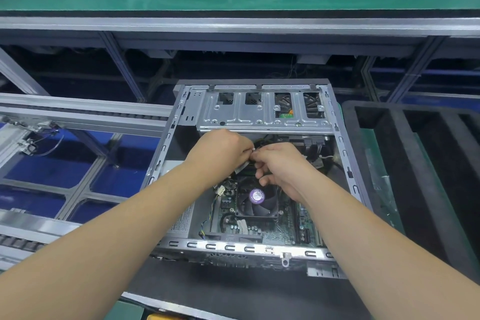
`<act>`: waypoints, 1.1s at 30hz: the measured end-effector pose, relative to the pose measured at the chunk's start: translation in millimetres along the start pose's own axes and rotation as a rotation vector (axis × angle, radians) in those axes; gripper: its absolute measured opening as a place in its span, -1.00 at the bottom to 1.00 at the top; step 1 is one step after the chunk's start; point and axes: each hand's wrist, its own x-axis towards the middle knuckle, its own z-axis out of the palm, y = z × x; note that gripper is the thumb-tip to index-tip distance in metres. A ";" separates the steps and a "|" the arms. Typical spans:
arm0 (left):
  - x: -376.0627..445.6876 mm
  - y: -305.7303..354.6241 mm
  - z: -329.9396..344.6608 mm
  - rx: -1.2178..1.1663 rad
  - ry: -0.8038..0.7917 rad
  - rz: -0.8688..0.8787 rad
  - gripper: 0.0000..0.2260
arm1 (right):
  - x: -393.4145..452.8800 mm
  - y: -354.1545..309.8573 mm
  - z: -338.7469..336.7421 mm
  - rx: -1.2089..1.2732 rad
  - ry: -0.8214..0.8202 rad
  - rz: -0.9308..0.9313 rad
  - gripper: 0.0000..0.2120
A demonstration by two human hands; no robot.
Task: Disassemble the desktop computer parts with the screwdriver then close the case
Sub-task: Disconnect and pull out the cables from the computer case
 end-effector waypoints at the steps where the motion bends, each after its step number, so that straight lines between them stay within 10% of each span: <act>1: 0.6 1.1 0.1 0.022 -0.008 -0.002 -0.79 | 0.4 0.1 0.0 -0.002 0.002 0.002 -0.94; 11: 0.1 2.8 3.5 0.141 -0.006 0.059 -0.85 | 5.3 3.0 -1.5 0.014 0.003 -0.003 -0.93; 20: 3.8 -8.6 -1.1 -0.477 -0.051 -0.099 -0.75 | 3.5 3.3 -1.8 -0.001 -0.013 -0.042 -0.93; 33: 0.9 -10.7 -0.3 -0.642 -0.052 -0.175 -0.91 | 4.6 5.5 3.1 -0.461 0.114 -0.279 -0.82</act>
